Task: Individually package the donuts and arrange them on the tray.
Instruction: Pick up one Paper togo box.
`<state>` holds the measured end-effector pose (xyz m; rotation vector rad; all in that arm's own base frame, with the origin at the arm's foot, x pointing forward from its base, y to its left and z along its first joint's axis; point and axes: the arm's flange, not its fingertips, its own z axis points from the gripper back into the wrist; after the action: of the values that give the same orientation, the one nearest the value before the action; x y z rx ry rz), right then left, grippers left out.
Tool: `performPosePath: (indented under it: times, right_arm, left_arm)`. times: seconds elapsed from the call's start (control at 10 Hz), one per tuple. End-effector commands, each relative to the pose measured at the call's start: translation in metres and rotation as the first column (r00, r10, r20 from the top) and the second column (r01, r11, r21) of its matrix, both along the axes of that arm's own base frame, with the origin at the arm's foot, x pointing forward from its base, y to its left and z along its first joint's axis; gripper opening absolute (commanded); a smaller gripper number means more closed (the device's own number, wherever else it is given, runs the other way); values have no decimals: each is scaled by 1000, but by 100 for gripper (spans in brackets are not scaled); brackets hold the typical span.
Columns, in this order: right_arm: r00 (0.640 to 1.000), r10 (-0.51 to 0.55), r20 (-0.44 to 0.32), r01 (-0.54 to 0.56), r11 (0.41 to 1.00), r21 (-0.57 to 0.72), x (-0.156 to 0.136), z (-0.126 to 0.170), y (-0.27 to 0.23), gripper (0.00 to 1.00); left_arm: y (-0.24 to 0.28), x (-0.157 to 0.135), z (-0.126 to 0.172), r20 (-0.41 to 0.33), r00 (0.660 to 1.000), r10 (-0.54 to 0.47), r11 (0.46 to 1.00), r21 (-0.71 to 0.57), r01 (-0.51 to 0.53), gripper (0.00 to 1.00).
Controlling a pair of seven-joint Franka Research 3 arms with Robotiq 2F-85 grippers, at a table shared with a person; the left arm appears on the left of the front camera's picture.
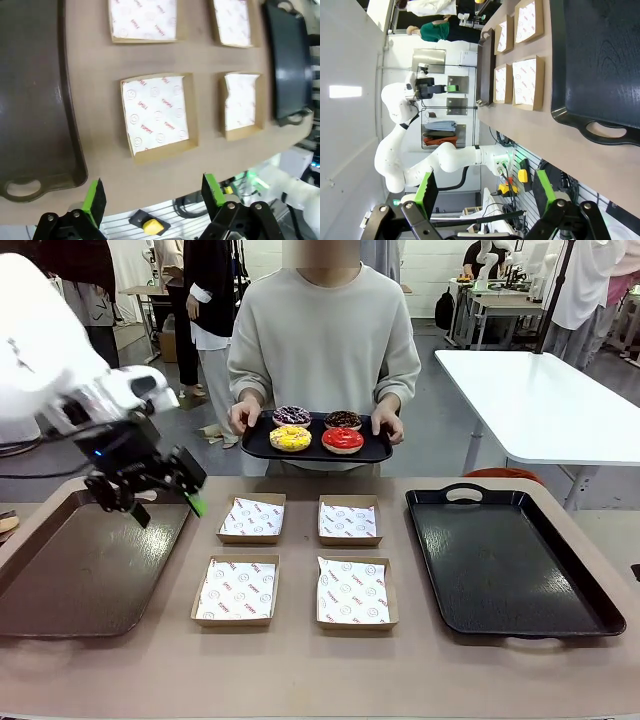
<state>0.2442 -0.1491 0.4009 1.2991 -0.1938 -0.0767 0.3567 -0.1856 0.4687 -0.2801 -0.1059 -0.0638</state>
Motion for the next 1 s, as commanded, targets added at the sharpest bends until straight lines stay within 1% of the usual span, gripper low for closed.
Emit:
performPosePath:
  times: [0.0,0.2,0.5,0.9]
  right_arm:
    - [1000,-1,5,1,1000,13,-2,1,-1,100]
    - [1000,-1,5,1,1000,13,-2,1,-1,100]
    - [1000,-1,5,1,1000,13,-2,1,-1,100]
    - [1000,-1,5,1,1000,13,-2,1,-1,100]
  left_arm:
    - [-12,19,-23,-14,999,41,995,95,-40,100]
    - [-21,27,-54,-37,999,39,986,162,-32,100]
    - [-29,35,-86,-81,996,32,990,139,-20,100]
    - [-35,38,-118,-104,995,5,985,169,13,100]
